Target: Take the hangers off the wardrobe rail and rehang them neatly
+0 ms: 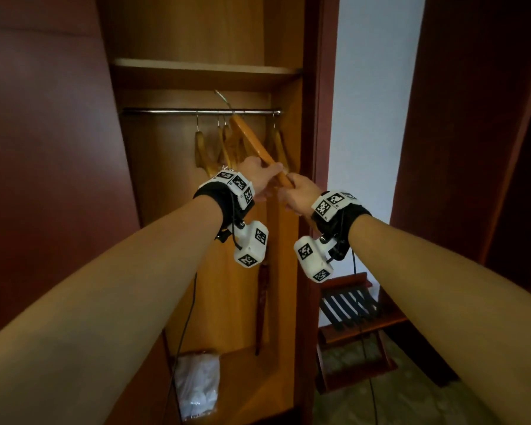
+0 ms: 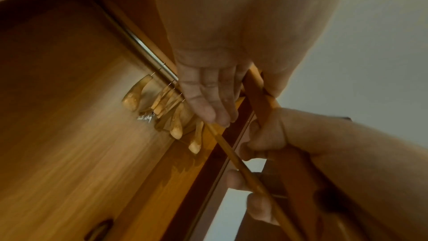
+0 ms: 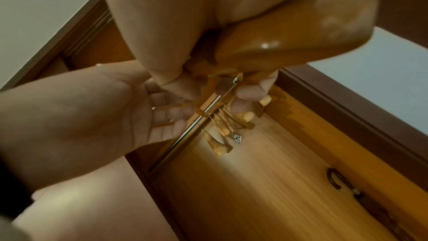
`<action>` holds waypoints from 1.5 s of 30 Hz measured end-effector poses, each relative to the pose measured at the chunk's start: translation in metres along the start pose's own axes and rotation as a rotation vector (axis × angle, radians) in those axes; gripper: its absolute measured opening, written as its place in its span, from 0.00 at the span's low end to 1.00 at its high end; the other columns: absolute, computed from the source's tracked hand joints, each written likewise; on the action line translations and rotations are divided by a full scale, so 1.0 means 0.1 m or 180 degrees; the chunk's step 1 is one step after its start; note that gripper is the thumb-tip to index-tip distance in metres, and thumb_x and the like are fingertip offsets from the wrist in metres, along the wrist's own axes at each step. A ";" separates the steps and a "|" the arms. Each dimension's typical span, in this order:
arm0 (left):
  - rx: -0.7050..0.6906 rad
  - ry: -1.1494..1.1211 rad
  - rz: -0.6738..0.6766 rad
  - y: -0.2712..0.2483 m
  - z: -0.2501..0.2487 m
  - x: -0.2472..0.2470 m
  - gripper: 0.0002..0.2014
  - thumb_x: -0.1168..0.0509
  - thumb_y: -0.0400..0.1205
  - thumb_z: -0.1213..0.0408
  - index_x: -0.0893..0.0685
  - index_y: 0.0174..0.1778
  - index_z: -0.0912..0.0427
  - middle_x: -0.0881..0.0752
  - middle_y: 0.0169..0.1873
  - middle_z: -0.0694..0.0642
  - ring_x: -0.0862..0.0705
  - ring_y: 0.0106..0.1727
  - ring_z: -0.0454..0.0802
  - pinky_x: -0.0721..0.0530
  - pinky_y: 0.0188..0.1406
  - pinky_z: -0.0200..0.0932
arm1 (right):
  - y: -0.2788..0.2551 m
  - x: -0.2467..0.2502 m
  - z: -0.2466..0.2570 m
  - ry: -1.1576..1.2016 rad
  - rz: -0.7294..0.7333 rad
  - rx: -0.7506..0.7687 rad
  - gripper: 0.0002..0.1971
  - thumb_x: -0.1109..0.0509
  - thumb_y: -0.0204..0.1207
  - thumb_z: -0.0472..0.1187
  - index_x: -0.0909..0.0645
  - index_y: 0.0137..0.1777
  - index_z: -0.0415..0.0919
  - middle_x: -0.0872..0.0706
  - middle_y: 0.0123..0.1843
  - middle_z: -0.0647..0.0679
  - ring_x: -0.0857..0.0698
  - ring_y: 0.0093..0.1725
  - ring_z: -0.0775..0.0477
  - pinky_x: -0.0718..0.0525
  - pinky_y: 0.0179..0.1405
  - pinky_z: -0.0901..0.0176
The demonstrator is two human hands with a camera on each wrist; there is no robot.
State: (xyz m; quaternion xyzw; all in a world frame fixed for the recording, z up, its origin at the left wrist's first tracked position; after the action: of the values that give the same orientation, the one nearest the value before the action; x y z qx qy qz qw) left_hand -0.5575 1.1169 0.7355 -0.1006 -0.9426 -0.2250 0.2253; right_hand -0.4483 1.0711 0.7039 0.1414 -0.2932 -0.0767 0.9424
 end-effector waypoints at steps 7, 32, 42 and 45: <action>-0.0518 0.1093 -0.0200 0.63 -0.08 -0.07 0.17 0.42 0.85 0.45 0.18 0.50 0.57 0.11 0.42 0.55 0.11 0.40 0.52 0.10 0.44 0.56 | 0.70 0.06 -0.21 0.0074 -0.0484 0.0005 0.08 0.38 0.81 0.48 0.24 0.55 0.47 0.15 0.45 0.42 0.13 0.43 0.39 0.14 0.42 0.46; -0.0771 0.1867 0.0300 3.41 1.11 0.30 0.16 0.33 0.81 0.54 0.18 0.63 0.53 0.16 0.56 0.52 0.18 0.54 0.49 0.17 0.52 0.45 | 3.44 -0.16 -0.72 0.0553 -0.0671 -0.0875 0.25 0.37 0.78 0.35 0.33 0.75 0.42 0.19 0.47 0.40 0.16 0.38 0.39 0.22 0.19 0.62; -0.0627 0.2009 0.0570 3.85 1.25 0.24 0.21 0.33 0.82 0.54 0.23 0.71 0.53 0.18 0.62 0.53 0.19 0.52 0.49 0.23 0.41 0.37 | 4.07 -0.09 -0.86 0.0652 -0.0780 -0.1205 0.09 0.37 0.82 0.40 0.20 0.55 0.36 0.19 0.36 0.43 0.15 0.45 0.40 0.15 0.63 0.42; -0.0524 0.2049 0.0632 3.95 1.26 0.17 0.23 0.33 0.81 0.54 0.24 0.72 0.52 0.18 0.64 0.54 0.20 0.50 0.48 0.24 0.36 0.36 | 4.20 -0.11 -0.89 0.0773 -0.0632 -0.1173 0.13 0.37 0.83 0.40 0.23 0.64 0.36 0.18 0.38 0.41 0.14 0.39 0.40 0.12 0.56 0.42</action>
State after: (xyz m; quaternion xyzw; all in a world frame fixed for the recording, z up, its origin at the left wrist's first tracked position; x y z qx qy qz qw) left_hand -0.5053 1.5251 0.7925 -0.1336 -0.7875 -0.2975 0.5230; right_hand -0.3802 1.4913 0.7584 0.0034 -0.1434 -0.2037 0.9685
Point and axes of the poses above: each hand's wrist, its own y-axis towards the middle knuckle, its own x-axis out of the back of the hand, z = x × y, the point moved 8 cm from there along y, towards the middle knuckle
